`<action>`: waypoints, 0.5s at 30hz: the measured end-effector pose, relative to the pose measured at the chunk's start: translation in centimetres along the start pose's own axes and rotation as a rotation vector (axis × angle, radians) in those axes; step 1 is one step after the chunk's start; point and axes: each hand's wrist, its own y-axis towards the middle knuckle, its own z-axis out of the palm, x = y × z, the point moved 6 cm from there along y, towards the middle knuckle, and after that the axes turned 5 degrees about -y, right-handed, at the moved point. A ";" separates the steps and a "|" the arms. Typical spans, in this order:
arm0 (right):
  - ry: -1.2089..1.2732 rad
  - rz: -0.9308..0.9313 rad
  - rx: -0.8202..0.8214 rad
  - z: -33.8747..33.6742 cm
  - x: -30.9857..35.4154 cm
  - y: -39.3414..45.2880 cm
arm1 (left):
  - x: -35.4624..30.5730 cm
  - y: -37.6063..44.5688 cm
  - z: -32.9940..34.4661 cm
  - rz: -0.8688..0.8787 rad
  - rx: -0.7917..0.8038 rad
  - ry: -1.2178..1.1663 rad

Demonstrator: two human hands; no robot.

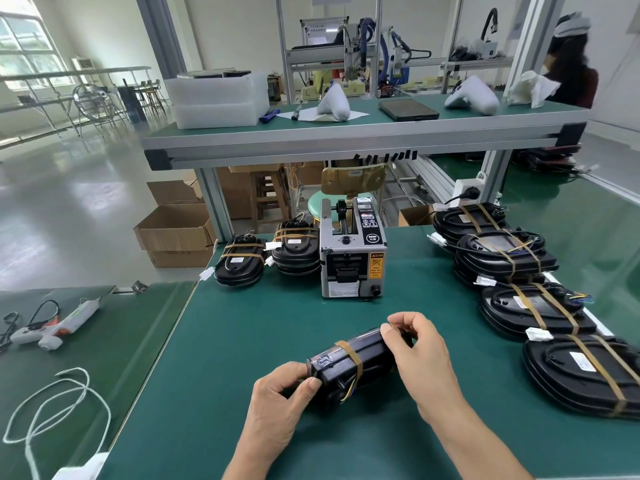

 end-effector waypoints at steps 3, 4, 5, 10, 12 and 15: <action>0.004 -0.009 -0.017 0.4 -0.1 0.0 | -0.1 0.0 0.0 0.003 -0.003 0.013; -0.002 -0.010 -0.023 0.5 -0.1 -0.1 | -0.1 0.0 0.0 0.003 -0.005 0.012; -0.012 -0.013 -0.030 0.6 0.0 -0.1 | 0.0 -0.1 0.0 -0.001 -0.002 0.014; -0.040 0.045 0.022 0.9 -1.0 0.1 | 0.1 0.0 0.1 -0.027 0.014 0.032; 0.009 0.150 0.069 0.9 -1.9 0.0 | 0.1 -0.1 0.1 -0.021 0.016 0.034; -0.044 0.174 0.087 0.8 -2.2 -0.3 | 0.2 -0.1 0.1 -0.006 0.021 0.029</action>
